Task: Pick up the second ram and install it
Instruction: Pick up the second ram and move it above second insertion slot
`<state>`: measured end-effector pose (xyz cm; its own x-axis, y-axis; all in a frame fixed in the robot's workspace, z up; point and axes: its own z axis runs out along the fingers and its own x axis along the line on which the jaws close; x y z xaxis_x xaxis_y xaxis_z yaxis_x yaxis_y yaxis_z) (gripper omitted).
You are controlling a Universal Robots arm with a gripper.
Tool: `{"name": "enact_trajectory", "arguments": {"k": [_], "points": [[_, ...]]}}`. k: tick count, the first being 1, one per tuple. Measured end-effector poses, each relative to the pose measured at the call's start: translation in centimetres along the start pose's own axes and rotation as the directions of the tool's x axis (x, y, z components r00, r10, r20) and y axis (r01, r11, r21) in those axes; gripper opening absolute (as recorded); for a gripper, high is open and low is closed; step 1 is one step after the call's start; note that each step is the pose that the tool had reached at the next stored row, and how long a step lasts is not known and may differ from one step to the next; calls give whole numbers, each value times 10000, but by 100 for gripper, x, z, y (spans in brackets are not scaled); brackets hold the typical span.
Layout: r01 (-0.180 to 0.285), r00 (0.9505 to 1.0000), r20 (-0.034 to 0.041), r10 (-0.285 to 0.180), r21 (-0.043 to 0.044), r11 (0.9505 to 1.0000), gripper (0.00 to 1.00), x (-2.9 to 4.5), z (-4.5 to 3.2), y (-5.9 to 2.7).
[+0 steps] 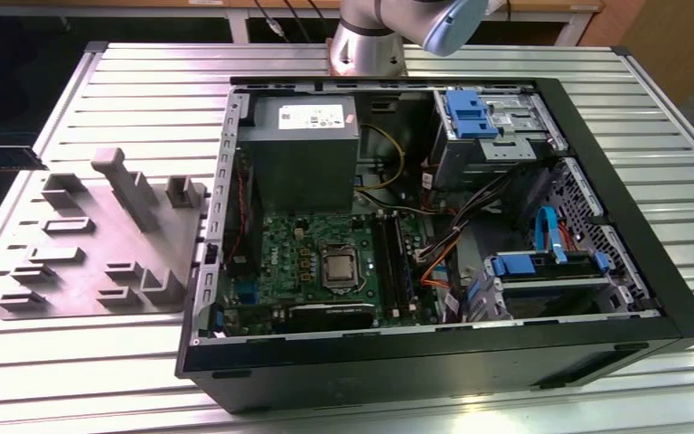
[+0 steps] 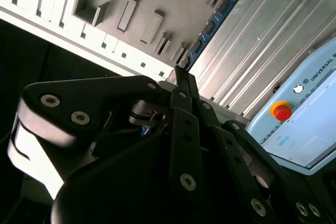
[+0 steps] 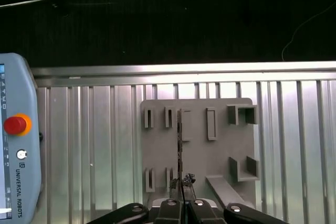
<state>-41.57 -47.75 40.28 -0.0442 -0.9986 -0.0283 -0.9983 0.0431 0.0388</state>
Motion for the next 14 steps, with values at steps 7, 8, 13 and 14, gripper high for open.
{"name": "enact_trajectory", "arguments": {"k": [7, 8, 13, 14], "points": [[2, 10000, 2, -2, 3, 10000, 11, -8, -6, -208], [1, 10000, 2, -1, 3, 10000, 11, -10, -7, -248], [1, 10000, 2, -1, 3, 10000, 11, -19, -15, -459], [1, 10000, 2, -1, 3, 10000, 11, -21, -17, -500]]}}
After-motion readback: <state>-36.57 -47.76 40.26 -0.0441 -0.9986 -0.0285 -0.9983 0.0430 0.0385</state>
